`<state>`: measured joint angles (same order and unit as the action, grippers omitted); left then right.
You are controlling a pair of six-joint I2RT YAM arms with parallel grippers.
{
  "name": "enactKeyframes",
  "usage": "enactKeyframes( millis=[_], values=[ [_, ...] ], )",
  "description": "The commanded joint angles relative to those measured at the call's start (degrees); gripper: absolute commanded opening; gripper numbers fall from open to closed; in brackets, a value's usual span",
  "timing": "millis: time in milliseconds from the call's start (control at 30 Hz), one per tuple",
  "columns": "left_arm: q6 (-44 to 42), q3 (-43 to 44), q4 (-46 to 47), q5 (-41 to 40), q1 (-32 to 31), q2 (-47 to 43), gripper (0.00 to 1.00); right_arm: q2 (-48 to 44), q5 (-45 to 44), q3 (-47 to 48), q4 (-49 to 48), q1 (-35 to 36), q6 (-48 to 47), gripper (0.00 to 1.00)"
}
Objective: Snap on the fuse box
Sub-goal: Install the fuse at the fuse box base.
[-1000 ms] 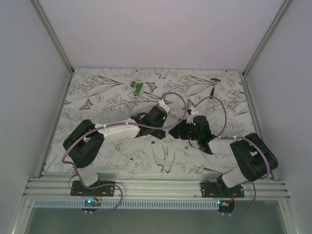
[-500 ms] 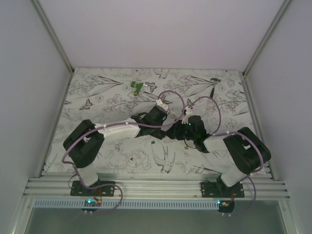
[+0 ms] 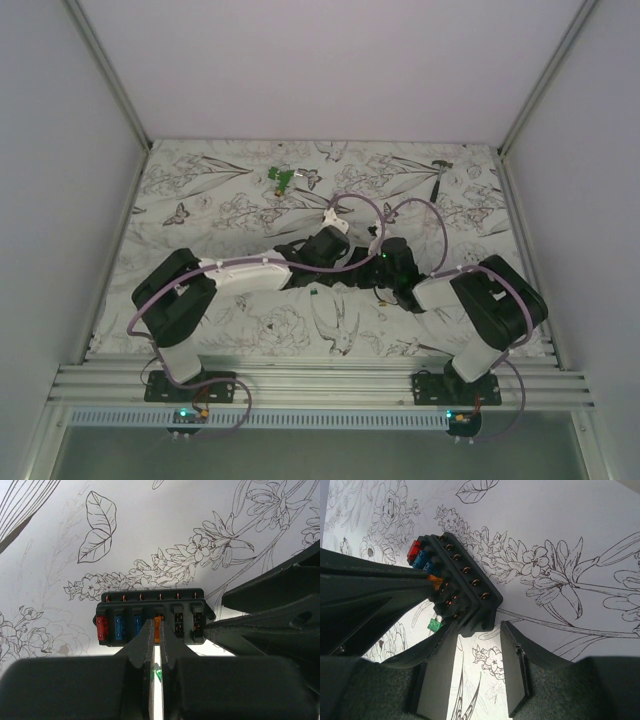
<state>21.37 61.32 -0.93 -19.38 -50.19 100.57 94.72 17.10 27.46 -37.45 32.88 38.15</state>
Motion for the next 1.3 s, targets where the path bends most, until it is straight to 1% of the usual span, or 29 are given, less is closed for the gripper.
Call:
enactKeyframes(
  millis=[0, 167, 300, 467, 700, 867, 1133, 1267],
  values=[
    [-0.18, -2.53, -2.92, -2.20, -2.19, 1.08, 0.00, 1.52, 0.70, 1.71, -3.00, 0.74, 1.33, 0.45],
    [0.17, -5.40, 1.24, -3.97, -2.54, -1.12, 0.00, 2.69, 1.26, 1.89, -3.67, 1.00, 1.90, 0.43],
    [-0.59, -6.06, 2.83, -3.45, -2.53, -2.49, 0.00, 3.48, 1.52, 2.14, -3.64, 1.04, 2.16, 0.43],
    [-1.53, -5.43, 3.08, -2.39, -2.54, -3.52, 0.00, 4.00, 1.70, 2.44, -3.10, 1.08, 2.30, 0.42],
    [-1.19, -6.29, 2.93, -5.53, -2.26, -5.41, 0.00, 4.33, 1.77, 2.56, -2.70, 1.07, 2.01, 0.42],
    [0.31, -5.79, 2.88, -5.69, -2.01, -4.82, 0.00, 4.34, 1.88, 2.59, -2.74, 1.13, 2.06, 0.42],
    [4.28, -6.91, 0.94, -12.47, -2.01, -5.42, 0.00, 4.33, 1.88, 2.17, -2.97, 1.13, 2.10, 0.43],
    [3.96, -6.44, 0.90, -12.22, -2.01, -5.03, 0.00, 4.34, 1.97, 2.20, -2.98, 1.12, 2.19, 0.43]
  ],
)
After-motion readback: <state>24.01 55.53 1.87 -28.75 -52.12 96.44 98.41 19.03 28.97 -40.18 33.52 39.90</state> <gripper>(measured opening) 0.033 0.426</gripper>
